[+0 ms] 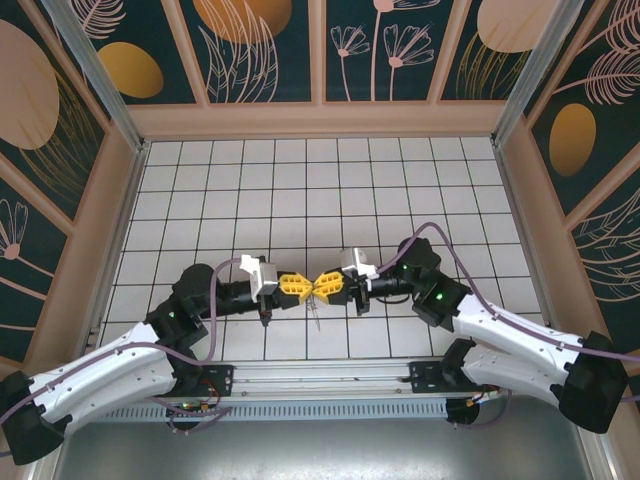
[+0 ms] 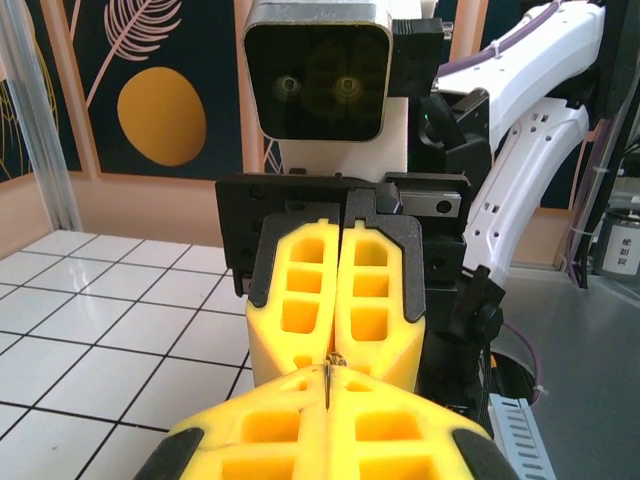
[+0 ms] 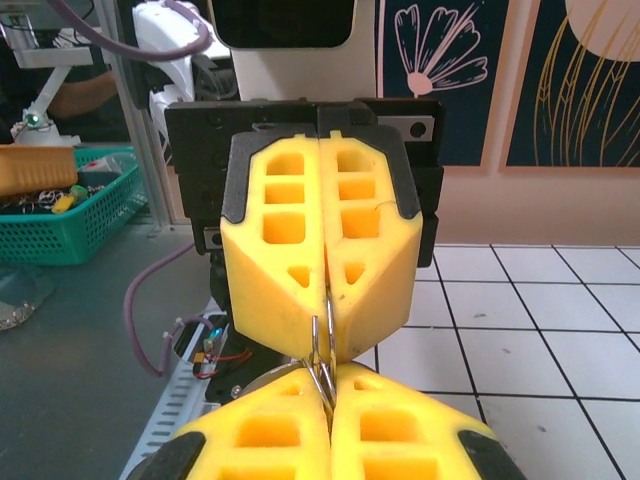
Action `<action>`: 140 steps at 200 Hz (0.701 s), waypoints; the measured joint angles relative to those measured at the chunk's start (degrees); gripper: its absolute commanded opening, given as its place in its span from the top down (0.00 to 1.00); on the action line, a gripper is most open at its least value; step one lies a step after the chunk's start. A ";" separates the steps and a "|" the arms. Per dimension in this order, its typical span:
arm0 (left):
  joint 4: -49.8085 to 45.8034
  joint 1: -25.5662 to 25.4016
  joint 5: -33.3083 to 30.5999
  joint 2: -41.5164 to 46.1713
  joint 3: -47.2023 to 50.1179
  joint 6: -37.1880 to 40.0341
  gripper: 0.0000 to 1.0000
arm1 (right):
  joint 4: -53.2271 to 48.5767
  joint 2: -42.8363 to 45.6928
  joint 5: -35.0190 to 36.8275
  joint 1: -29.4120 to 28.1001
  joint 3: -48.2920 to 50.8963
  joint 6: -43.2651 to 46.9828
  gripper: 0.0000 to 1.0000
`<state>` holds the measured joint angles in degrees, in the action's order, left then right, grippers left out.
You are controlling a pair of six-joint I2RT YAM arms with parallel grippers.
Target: Put the keys on the keyring
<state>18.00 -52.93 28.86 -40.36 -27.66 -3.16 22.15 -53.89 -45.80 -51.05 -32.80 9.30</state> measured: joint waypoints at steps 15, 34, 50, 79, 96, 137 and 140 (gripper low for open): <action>-1.88 0.00 -0.48 -0.44 -1.09 0.52 0.96 | -2.21 0.00 0.55 0.07 -0.94 0.96 1.00; -4.13 0.00 -0.87 -1.18 -2.19 1.03 0.97 | -5.20 -0.04 1.18 0.15 -1.90 2.34 1.00; -5.66 0.04 -1.09 -1.73 -2.78 1.49 1.00 | -7.96 -0.24 1.62 0.31 -2.75 3.34 1.00; -8.22 0.11 -2.56 -2.34 -3.21 2.10 1.00 | -12.17 -1.14 2.91 0.39 -3.96 4.98 1.00; -8.81 0.11 -3.28 -2.10 -3.19 2.08 1.00 | -13.33 -1.42 3.54 0.39 -4.33 5.44 1.00; -5.05 0.02 -3.32 0.83 -0.42 1.31 1.00 | -12.72 -1.11 4.15 -0.24 -4.37 5.33 0.96; -4.76 0.02 -3.26 1.05 -0.24 1.22 1.00 | -12.55 -1.09 4.20 -0.28 -4.37 5.25 0.94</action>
<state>13.23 -52.90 25.61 -39.31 -27.90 -1.93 9.61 -54.98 -41.60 -51.33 -37.17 14.55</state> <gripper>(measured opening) 0.041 0.052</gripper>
